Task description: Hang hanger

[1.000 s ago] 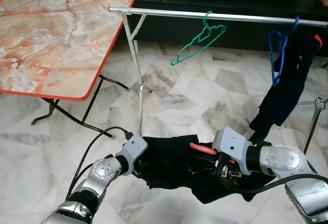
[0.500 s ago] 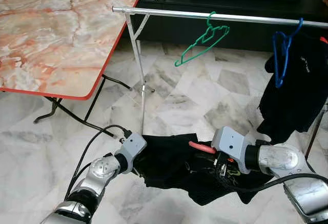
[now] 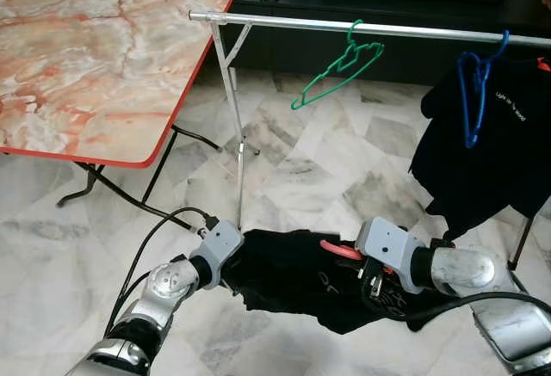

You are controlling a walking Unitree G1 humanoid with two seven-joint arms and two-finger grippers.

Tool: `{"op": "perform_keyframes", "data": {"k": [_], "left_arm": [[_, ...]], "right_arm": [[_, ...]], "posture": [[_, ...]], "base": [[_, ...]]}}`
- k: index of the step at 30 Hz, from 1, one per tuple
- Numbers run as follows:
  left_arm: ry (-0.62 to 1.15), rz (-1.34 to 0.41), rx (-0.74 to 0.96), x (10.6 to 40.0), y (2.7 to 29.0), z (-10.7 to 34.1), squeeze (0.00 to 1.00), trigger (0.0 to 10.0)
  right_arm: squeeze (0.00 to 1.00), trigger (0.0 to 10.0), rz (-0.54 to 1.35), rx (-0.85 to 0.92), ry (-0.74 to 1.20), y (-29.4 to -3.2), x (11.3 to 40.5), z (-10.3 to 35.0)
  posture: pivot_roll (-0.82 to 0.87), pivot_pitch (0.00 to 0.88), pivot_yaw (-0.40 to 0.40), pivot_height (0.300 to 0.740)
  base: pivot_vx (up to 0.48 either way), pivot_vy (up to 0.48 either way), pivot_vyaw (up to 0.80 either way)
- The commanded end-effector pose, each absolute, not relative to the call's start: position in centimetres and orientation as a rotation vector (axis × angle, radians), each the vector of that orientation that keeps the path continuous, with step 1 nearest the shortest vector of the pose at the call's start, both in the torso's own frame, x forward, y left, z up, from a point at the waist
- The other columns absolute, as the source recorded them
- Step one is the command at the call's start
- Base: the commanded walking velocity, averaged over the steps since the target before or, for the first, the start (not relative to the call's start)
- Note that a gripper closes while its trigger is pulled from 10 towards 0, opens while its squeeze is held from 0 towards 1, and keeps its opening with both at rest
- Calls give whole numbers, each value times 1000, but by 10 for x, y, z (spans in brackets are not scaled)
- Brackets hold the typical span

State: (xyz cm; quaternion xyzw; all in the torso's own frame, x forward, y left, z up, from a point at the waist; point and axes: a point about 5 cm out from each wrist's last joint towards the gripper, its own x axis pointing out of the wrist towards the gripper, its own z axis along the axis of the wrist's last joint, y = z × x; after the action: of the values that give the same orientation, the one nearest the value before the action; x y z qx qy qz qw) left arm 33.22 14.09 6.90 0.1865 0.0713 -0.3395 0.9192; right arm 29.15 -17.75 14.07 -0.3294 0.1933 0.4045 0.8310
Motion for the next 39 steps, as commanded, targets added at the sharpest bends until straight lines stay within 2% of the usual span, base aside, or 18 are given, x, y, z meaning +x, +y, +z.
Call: {"op": "perform_keyframes", "data": {"k": [1,8,11,13,16,17,18,22,24,26,29,30,31,34,35,36,37,39], "left_arm": [[135,-661,395,331,150,69,0,0],[105,-586,409,334,158,74,0,0],[84,-537,421,337,162,79,0,0],[68,-523,427,338,162,81,0,0],[58,-506,429,339,164,84,0,0],[39,-477,428,341,166,88,0,0],[31,-464,422,341,167,90,0,0],[32,-458,403,343,167,91,0,0],[63,-551,397,338,159,85,0,0],[72,-581,395,336,156,83,0,0],[157,-757,464,323,147,67,0,0],[275,-872,501,313,146,53,0,0],[421,-977,512,302,149,38,439,0],[559,-1034,489,293,156,27,420,0],[593,-1060,505,289,160,24,373,2745],[612,-1074,537,286,164,22,200,10000],[622,-1067,549,285,167,21,0,10000],[593,-1052,558,287,167,24,0,10000]], "right_arm": [[0,10000,769,-726,499,-192,291,128],[0,10000,634,-692,643,-208,288,99],[0,10000,493,-713,682,-218,291,88],[0,10000,297,-488,585,-221,304,95],[0,10000,160,-333,514,-226,312,102],[0,10000,0,-156,467,-234,315,105],[0,10000,-45,-69,440,-234,316,105],[0,10000,-91,112,440,-230,314,98],[0,10000,-51,212,411,-220,316,99],[0,10000,-36,223,403,-217,317,100],[0,10000,63,180,376,-204,321,107],[0,10000,103,161,359,-200,324,110],[0,10000,133,114,343,-197,325,113],[0,10000,149,106,327,-194,327,115],[0,10000,171,122,318,-191,327,117],[0,10000,205,138,310,-186,327,120],[0,10000,242,143,305,-183,327,121],[0,10000,302,111,321,-178,325,120]], "posture": [[-12,223,6,740],[-12,228,2,740],[-10,232,-2,740],[-6,233,-3,740],[-8,236,-5,740],[-13,237,-8,740],[-12,238,-8,740],[-7,237,-11,740],[-7,238,-11,740],[-7,238,-11,740],[-11,237,-14,740],[-11,236,-15,740],[-11,235,-16,740],[-12,236,-16,740],[-12,234,-15,740],[-12,234,-15,740],[-13,234,-16,740],[-12,234,-17,740]], "base": [[0,0,0],[0,0,0],[0,0,0],[0,0,0],[0,0,0],[0,0,0],[0,0,0],[0,0,0],[0,0,0],[0,0,0],[0,0,0],[0,0,0],[0,0,0],[0,0,0],[0,0,0],[0,0,0],[0,0,0],[0,0,0]]}}
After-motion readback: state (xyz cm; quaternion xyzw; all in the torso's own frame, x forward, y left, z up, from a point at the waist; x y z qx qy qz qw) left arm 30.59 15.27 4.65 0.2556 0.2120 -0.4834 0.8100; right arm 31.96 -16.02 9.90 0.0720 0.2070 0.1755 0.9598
